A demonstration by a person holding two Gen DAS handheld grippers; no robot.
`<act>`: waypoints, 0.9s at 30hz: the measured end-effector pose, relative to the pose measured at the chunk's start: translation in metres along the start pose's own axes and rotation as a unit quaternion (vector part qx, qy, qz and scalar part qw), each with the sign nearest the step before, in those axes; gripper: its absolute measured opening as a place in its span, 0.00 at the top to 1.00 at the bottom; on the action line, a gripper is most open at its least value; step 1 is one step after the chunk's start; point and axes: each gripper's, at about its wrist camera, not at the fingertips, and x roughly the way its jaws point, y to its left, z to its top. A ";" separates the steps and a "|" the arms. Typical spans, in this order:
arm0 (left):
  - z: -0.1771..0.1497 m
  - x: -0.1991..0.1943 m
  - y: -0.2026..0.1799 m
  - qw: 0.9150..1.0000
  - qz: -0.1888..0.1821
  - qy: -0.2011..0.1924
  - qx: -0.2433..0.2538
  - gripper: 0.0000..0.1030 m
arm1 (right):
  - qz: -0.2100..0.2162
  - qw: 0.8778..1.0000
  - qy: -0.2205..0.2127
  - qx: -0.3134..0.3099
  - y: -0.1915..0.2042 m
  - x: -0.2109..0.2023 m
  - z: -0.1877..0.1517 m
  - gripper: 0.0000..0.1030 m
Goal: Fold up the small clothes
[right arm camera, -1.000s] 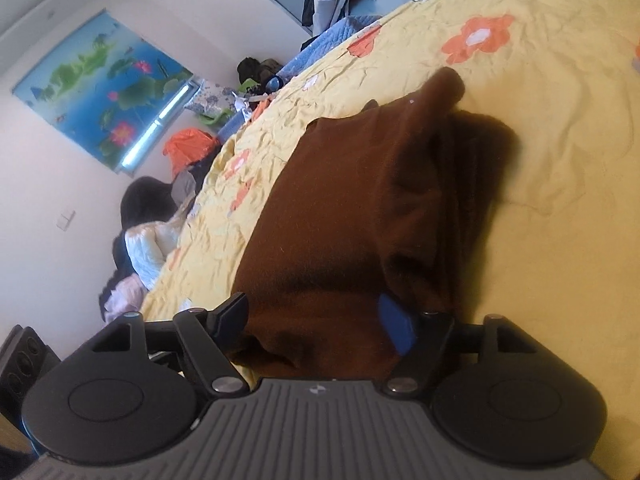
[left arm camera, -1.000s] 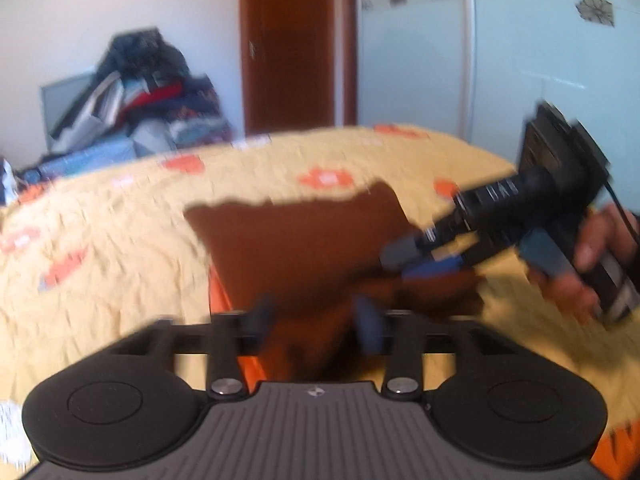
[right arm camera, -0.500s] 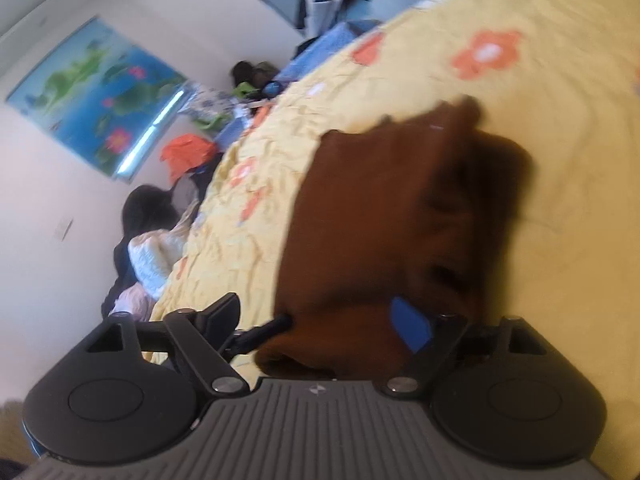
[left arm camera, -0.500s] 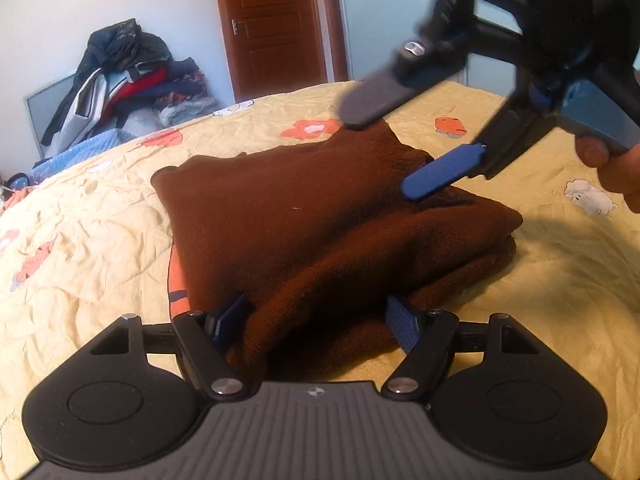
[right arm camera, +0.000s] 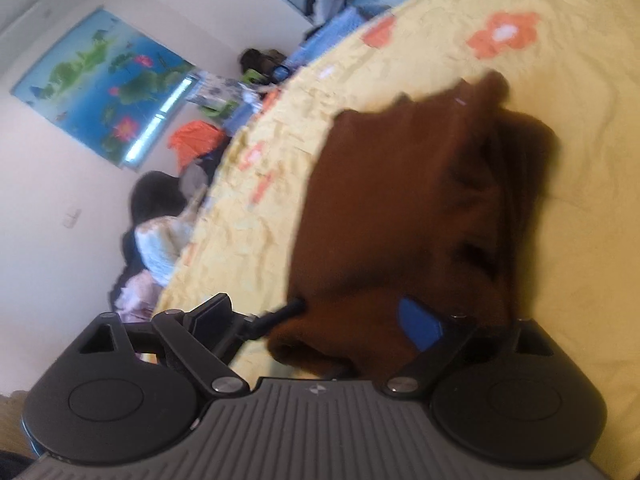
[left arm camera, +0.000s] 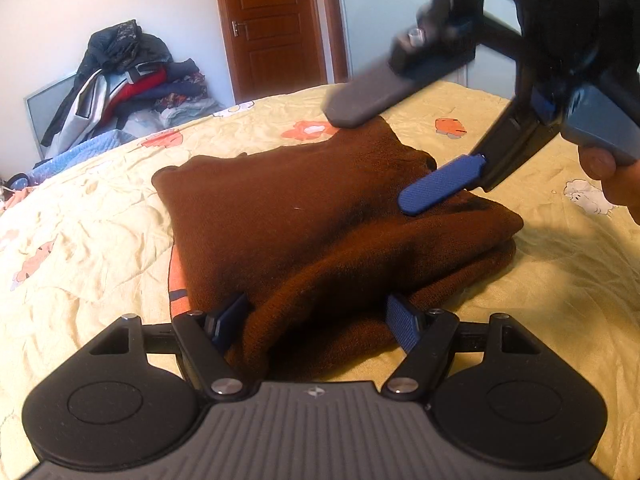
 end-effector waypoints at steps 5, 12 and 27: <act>0.002 -0.008 0.003 1.000 -0.001 0.004 -0.004 0.28 | -0.015 0.999 0.031 -0.038 -0.013 0.017 -0.011 0.09; 0.023 -0.039 0.094 0.979 -0.038 -0.026 -0.198 0.27 | -0.026 0.998 -0.048 -0.012 -0.010 -0.042 0.023 0.02; 0.045 0.061 0.142 0.940 -0.087 0.091 -0.316 0.63 | -0.174 0.983 -0.031 -0.038 -0.066 0.028 0.085 0.50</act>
